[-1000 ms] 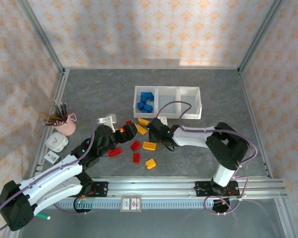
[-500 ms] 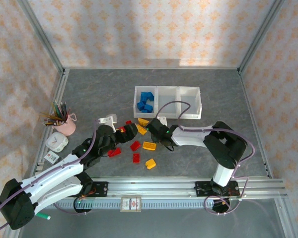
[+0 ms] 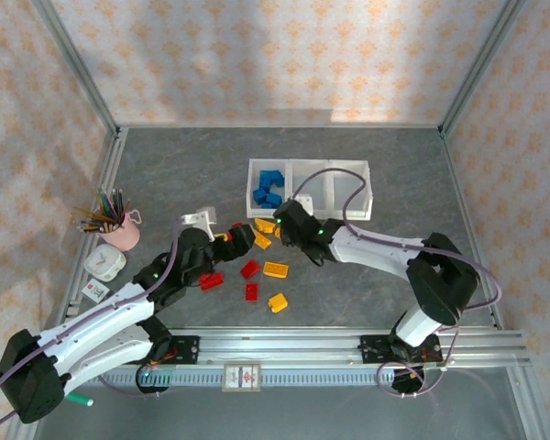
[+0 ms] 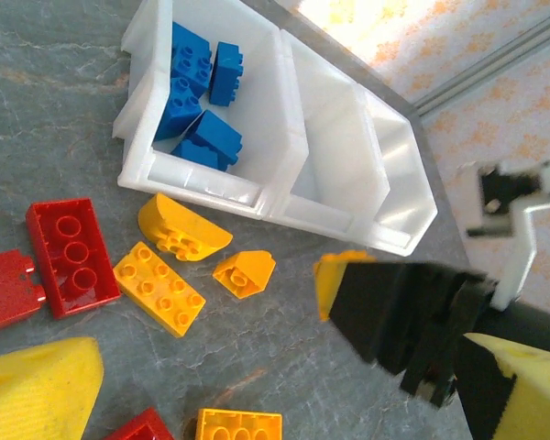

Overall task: Sort the legos into containers by color
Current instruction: Place the lego in the container.

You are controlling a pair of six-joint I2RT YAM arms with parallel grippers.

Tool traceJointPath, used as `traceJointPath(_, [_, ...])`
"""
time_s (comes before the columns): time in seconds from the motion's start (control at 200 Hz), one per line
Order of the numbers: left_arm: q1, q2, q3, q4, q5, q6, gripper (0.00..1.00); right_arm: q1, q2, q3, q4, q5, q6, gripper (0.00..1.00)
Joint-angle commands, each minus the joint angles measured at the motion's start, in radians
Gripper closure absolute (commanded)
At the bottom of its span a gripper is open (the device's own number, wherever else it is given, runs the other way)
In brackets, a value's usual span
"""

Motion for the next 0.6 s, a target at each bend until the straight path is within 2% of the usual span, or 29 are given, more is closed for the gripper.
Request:
traceJointPath(0.0, [-0.004, 0.019, 0.059, 0.019, -0.037, 0.048, 0.01, -0.054, -0.036, 0.050, -0.052, 0.044, -0.034, 0.72])
traceJointPath(0.22, [0.002, 0.085, 0.131, 0.019, -0.044, 0.094, 0.01, -0.131, 0.011, 0.144, -0.042, 0.039, -0.090, 0.71])
traceJointPath(0.44, [0.040, 0.150, 0.167, 0.049, -0.028, 0.107, 0.01, -0.194, 0.153, 0.280, -0.037, -0.004, -0.107, 0.71])
traceJointPath(0.596, [0.078, 0.179, 0.172, 0.077, 0.001, 0.106, 0.01, -0.220, 0.268, 0.365, -0.035, 0.042, -0.110, 0.71])
